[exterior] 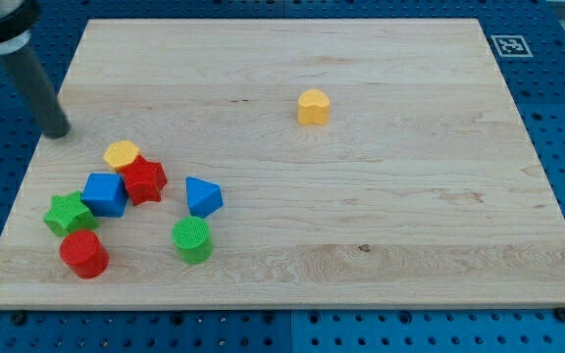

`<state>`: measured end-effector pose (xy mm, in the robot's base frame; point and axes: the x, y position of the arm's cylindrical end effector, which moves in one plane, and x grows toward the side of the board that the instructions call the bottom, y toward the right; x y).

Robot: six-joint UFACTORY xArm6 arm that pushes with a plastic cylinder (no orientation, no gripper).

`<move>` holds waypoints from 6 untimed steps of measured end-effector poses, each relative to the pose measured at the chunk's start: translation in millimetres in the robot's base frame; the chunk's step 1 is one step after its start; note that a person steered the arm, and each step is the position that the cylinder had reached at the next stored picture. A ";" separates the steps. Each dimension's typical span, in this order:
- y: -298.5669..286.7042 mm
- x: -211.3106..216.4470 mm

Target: Push the yellow hexagon diagonally to the yellow heart

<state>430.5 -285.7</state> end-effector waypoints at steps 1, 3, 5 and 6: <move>19.3 38.1; 189.4 -0.8; 161.5 -8.6; 154.0 35.5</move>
